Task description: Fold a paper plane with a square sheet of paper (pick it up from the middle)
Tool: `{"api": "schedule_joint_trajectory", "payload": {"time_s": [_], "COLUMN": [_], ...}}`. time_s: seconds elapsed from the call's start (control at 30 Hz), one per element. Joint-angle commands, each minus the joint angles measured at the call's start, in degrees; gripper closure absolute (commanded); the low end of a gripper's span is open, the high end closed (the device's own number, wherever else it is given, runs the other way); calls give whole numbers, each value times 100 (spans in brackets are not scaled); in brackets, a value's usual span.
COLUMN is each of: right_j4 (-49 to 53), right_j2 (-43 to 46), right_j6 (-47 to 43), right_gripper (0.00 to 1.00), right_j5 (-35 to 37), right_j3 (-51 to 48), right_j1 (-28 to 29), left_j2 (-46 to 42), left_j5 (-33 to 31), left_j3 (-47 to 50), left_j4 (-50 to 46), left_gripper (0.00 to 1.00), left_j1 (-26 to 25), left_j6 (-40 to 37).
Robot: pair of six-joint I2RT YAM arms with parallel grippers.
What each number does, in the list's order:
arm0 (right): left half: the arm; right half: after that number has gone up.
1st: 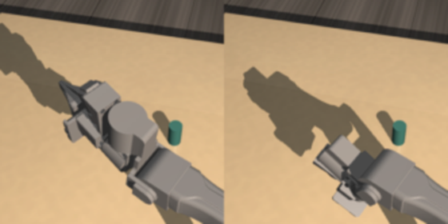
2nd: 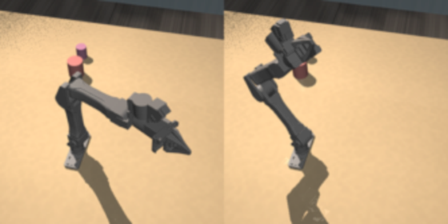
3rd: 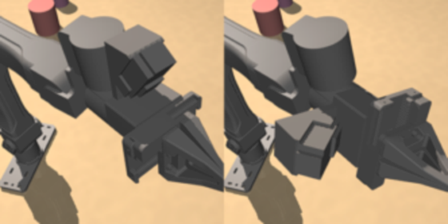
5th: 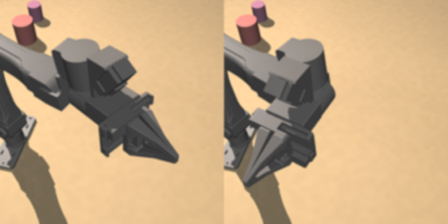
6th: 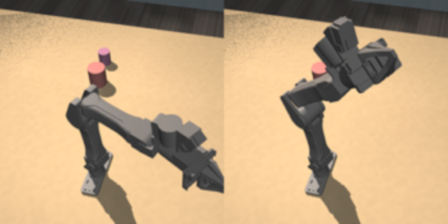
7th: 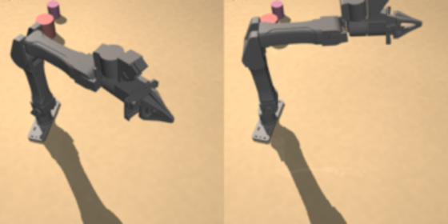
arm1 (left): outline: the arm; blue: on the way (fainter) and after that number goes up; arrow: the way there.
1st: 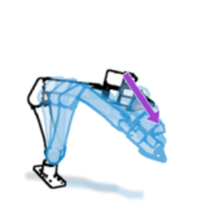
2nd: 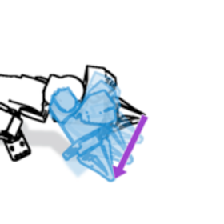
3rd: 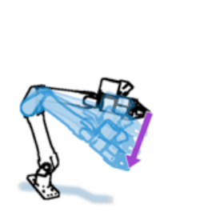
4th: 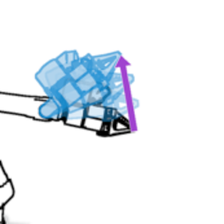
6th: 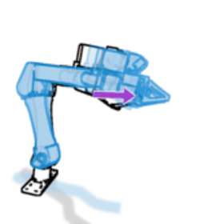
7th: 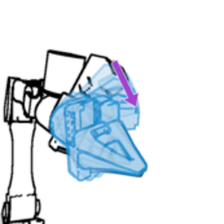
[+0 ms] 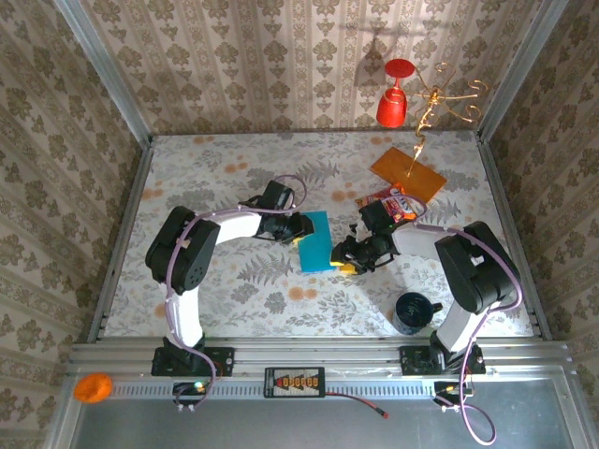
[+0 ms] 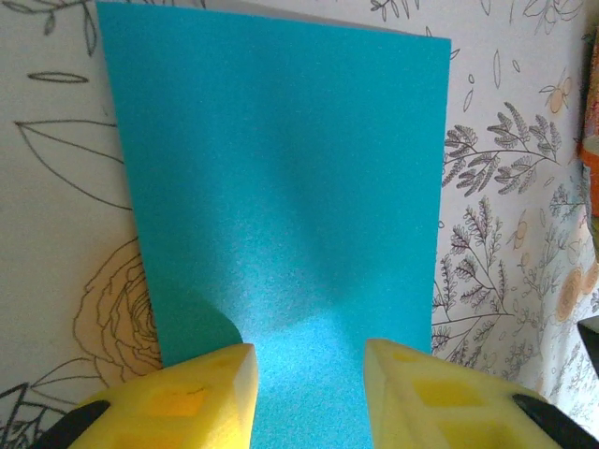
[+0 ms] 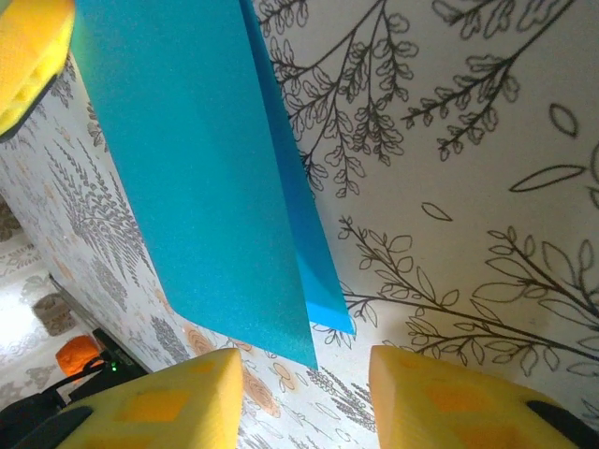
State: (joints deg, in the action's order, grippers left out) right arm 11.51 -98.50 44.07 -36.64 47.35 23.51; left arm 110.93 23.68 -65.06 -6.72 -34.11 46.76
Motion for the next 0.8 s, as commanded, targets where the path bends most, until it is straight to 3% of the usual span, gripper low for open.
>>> {"api": "schedule_joint_trajectory", "payload": {"time_s": [0.0, 0.27, 0.6, 0.77], "right_j4": [-176, -734, -706, -608], "right_j2": [-104, -204, -218, -201], "right_j6": [128, 371, 356, 339], "right_gripper": [63, 71, 80, 91], "right_j5": [-273, -371, -380, -297], "right_j3": [45, -61, -77, -134], "right_j1": [60, 69, 47, -15], "left_j2": [135, 169, 170, -72], "left_j5": [-136, -123, -157, -198], "left_j3": [-88, -45, -86, -244], "left_j4": [-408, -418, -425, -564], "left_gripper": [63, 64, 63, 63], "left_j1": [-26, -34, -96, -122], "left_j6": [-72, -97, -71, -133]}}
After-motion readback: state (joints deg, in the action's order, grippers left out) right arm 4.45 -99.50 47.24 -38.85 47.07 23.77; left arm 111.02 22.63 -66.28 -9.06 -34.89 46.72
